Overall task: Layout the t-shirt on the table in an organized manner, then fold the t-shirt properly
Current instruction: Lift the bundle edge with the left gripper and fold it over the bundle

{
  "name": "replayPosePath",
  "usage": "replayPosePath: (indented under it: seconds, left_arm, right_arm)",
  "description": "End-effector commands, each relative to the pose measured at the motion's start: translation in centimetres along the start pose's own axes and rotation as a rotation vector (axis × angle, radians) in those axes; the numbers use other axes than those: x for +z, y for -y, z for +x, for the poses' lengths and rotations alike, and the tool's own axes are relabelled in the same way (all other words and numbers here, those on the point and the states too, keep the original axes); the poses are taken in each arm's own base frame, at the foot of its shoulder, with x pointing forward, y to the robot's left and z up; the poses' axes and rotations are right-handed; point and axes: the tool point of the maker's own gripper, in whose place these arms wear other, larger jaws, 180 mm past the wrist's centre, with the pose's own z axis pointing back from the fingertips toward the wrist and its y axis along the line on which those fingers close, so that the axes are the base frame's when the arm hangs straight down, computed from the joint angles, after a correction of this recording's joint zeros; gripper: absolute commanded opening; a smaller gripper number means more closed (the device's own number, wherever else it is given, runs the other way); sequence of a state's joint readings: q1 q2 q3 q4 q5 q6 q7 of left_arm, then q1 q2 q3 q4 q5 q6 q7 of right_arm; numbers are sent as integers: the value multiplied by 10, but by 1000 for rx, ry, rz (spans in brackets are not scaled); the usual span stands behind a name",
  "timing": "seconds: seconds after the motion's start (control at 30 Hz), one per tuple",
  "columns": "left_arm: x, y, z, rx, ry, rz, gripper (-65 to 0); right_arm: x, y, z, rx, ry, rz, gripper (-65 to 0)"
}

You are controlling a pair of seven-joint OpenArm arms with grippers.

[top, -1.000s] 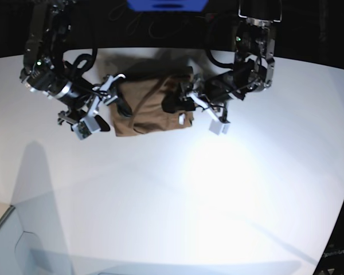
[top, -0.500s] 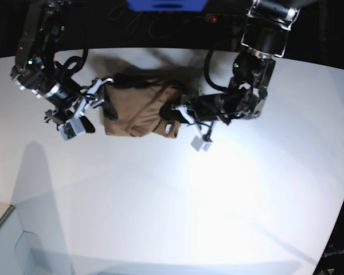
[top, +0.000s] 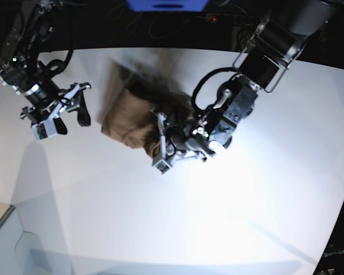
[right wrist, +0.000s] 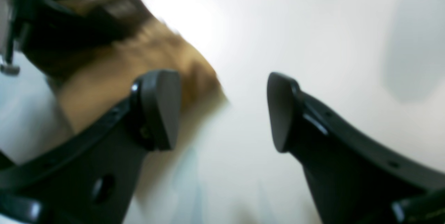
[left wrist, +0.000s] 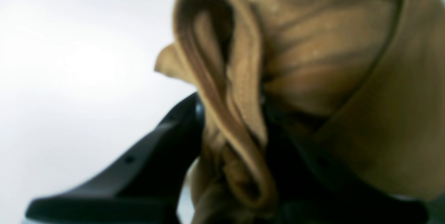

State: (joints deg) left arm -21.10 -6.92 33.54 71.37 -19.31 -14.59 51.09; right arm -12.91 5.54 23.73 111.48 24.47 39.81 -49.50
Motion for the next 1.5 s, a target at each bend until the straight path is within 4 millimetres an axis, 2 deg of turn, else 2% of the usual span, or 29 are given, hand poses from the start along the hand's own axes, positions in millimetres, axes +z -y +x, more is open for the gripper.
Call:
replayPosePath:
  seconds: [0.0, 0.07, 0.23, 0.47, 0.57, 0.7, 0.87, 1.0, 1.17, 1.3, 1.47]
  left_arm:
    - [5, -4, 24, -35, 68, 16, -650]
    - [4, -3, 39, -75, 130, 26, -650]
    - [3, 14, 69, -229, 242, 25, -649]
    - [-21, 31, 67, -496, 145, 18, -649]
    - [-32, 39, 57, -598, 82, -21, -649]
    - [-43, 61, 52, -664, 52, -150, -649]
    - [-49, 78, 66, -669, 135, -233, -649]
    - [-54, 89, 78, -822, 168, -195, -649]
    - [-63, 103, 58, -1096, 53, -210, -649]
    - [-63, 110, 53, -1171, 15, -237, -649]
    - [-63, 110, 56, -1176, 18, -229, -649]
  right_arm:
    - [4, 5, 13, 5, 53, -9, -254]
    - [9, 15, 12, -7, 55, -41, -254]
    - [21, 36, 5, -33, 48, -109, -254]
    - [39, 58, -9, -67, 26, -191, -254]
    - [44, 64, -12, -73, 24, -210, -254]
    - [44, 60, -17, -95, 19, -209, -254]
    - [39, 51, -20, -128, 25, -195, -254]
    - [39, 49, -21, -135, 26, -193, -254]
    - [40, 51, -22, -130, 22, -199, -254]
    - [39, 51, -19, -132, 29, -198, -254]
    - [39, 50, -22, -135, 22, -195, -254]
